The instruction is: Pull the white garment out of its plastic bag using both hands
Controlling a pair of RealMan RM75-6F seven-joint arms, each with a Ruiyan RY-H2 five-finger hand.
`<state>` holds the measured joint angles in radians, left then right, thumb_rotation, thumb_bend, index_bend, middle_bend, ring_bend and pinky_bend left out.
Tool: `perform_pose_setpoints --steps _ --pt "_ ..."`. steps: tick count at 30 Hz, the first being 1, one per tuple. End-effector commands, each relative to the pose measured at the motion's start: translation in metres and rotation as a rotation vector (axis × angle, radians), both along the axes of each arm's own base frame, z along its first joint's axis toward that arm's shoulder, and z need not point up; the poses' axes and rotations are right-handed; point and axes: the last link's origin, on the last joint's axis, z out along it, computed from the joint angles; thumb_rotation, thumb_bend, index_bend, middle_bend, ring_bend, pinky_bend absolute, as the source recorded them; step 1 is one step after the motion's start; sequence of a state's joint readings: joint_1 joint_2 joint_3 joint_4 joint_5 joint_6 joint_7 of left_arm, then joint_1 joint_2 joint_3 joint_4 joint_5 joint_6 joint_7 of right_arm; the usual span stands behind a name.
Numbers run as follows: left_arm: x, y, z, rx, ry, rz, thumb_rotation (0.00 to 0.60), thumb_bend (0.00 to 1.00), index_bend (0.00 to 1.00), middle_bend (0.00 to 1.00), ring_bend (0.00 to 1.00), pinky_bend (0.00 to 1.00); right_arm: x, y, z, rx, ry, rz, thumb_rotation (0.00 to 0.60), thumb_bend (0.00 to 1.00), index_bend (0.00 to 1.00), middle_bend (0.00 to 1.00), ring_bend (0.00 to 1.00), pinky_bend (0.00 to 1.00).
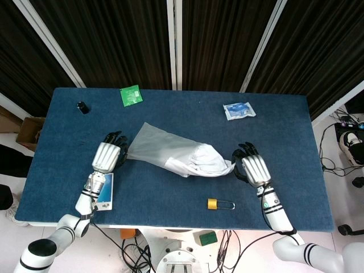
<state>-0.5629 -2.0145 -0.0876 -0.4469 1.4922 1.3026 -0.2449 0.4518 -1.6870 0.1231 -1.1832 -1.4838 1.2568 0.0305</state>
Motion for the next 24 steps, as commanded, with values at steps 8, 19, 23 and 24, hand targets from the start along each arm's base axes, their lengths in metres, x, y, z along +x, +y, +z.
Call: perform_pose_setpoints --steps 8,19,23,24 --pt "-0.039 -0.006 0.033 0.071 0.036 0.096 0.600 0.46 0.67 0.30 0.15 0.20 -0.017 -0.007 0.051 -0.107 -0.023 -0.039 0.600 0.50 0.89 0.41 0.17 0.15" --pt "-0.058 -0.015 0.053 0.110 0.040 0.138 0.600 0.45 0.67 0.30 0.15 0.20 -0.039 -0.024 0.078 -0.188 0.031 -0.103 0.600 0.50 0.90 0.41 0.17 0.15" --pt "-0.057 -0.019 0.052 0.092 0.029 0.129 0.600 0.45 0.64 0.29 0.15 0.20 -0.050 -0.025 0.077 -0.167 0.087 -0.146 0.600 0.49 0.84 0.40 0.16 0.14" --pt "-0.057 -0.020 0.052 0.082 0.023 0.129 0.600 0.42 0.60 0.28 0.15 0.20 -0.052 -0.024 0.076 -0.146 0.109 -0.165 0.600 0.47 0.78 0.37 0.14 0.13"
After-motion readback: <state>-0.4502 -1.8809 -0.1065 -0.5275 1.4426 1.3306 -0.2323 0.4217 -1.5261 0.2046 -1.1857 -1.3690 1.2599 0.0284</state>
